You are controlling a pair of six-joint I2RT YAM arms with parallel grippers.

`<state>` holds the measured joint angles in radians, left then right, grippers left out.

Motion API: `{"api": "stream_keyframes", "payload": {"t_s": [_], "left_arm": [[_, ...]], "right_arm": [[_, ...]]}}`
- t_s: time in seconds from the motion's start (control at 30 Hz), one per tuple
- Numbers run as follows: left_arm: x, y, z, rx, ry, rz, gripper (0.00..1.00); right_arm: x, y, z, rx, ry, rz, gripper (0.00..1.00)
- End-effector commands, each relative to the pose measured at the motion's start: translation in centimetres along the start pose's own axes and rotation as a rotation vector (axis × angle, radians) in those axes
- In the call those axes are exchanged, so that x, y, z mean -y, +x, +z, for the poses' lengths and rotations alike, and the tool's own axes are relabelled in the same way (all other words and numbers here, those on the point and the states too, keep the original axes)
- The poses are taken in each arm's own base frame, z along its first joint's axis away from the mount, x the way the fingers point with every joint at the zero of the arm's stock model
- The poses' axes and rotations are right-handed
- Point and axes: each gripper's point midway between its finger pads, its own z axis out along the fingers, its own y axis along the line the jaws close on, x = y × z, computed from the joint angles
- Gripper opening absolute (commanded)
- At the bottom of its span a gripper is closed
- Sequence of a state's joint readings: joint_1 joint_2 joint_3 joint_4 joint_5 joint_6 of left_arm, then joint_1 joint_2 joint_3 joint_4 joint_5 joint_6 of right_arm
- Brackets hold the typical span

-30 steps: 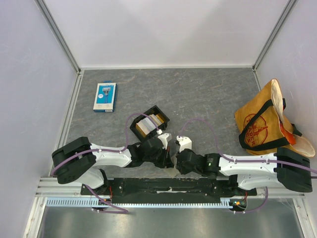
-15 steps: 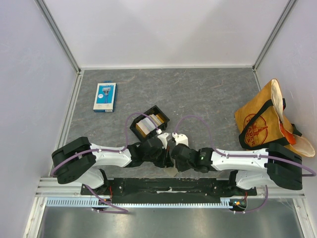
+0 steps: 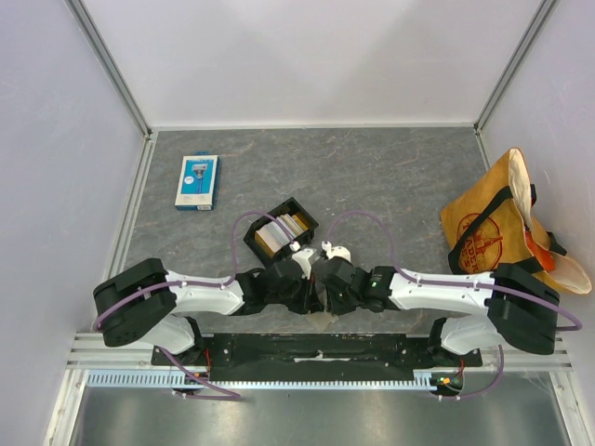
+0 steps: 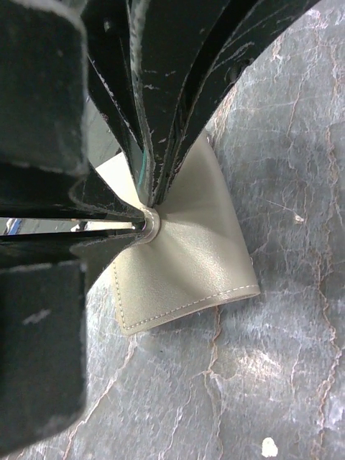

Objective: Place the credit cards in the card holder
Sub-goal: Close the card holder at the center of the board, then reset both arms

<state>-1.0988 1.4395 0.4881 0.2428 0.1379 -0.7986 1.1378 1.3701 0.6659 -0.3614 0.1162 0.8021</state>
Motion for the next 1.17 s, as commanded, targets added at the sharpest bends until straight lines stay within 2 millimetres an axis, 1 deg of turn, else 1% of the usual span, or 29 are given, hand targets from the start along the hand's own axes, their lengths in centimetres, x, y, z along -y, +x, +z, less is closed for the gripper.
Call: {"api": "stream_keyframes", "payload": {"t_s": [0.0,0.07,0.1,0.13,0.17,0.2,0.23,0.27,0.33,0.37,0.4,0.47,0.53,0.57,0.63,0.73,0.9,1.03,1.13], "left_arm": [[-1.1,1.3,-0.4,-0.011,-0.033,-0.012,0.02],[-1.1,0.9,-0.6,0.007,-0.039,-0.012,0.02],[-0.9,0.6,-0.8,0.019,-0.039,-0.012,0.04],[-0.6,0.1,-1.1,0.034,-0.039,-0.01,0.1],[-0.4,-0.4,-1.3,0.053,-0.041,-0.01,0.18],[0.0,-1.0,-1.7,0.072,-0.037,-0.008,0.25],[0.3,-1.8,-2.1,0.103,-0.041,-0.006,0.37],[0.5,-2.4,-2.6,0.123,-0.045,-0.008,0.46],[0.8,-4.0,-3.7,0.18,-0.071,-0.01,0.61],[1.1,-4.9,-4.6,0.215,-0.079,-0.01,0.7],[1.3,-5.5,-5.1,0.242,-0.086,-0.014,0.83],[1.0,-6.3,-6.6,0.278,-0.126,-0.018,0.85],[0.7,-7.1,-7.9,0.311,-0.164,-0.025,0.86],[0.4,-7.1,-8.5,0.313,-0.187,-0.031,0.87],[-0.3,-7.2,-9.7,0.335,-0.233,-0.068,0.87],[-1.2,-7.1,-11.5,0.369,-0.271,-0.115,0.87],[-2.3,-7.3,-14.6,0.463,-0.277,-0.184,0.87],[-2.9,-7.7,-16.5,0.519,-0.296,-0.182,0.87],[-3.2,-8.5,-17.8,0.553,-0.336,-0.164,0.87]], "right_arm": [[1.7,0.7,1.9,0.013,0.043,-0.016,0.12],[0.8,-1.4,0.4,0.103,0.005,-0.027,0.14],[0.4,-2.6,-0.5,0.152,-0.012,-0.032,0.18],[-0.2,-4.2,-2.1,0.228,-0.044,-0.026,0.23],[-0.6,-5.4,-3.4,0.29,-0.071,-0.022,0.31],[-0.7,-6.5,-4.5,0.345,-0.079,-0.012,0.45],[-0.8,-7.6,-5.9,0.402,-0.093,0.001,0.54],[-0.7,-8.3,-7.0,0.442,-0.104,0.012,0.58],[0.0,-9.2,-8.3,0.498,-0.097,0.041,0.65],[1.0,-9.5,-8.6,0.516,-0.064,0.063,0.7],[1.7,-9.8,-8.9,0.535,-0.035,0.084,0.74],[3.8,-9.9,-9.0,0.543,0.04,0.13,0.82],[5.6,-9.9,-9.0,0.553,0.105,0.175,0.87],[6.5,-9.8,-8.9,0.555,0.134,0.196,0.9],[7.6,-9.9,-8.8,0.559,0.161,0.226,0.94],[9.5,-10.1,-9.0,0.577,0.214,0.269,0.98],[11.7,-10.1,-9.6,0.59,0.268,0.305,0.98],[13.3,-9.9,-9.6,0.588,0.317,0.317,0.98],[14.6,-9.8,-9.5,0.594,0.368,0.334,0.98]]}}
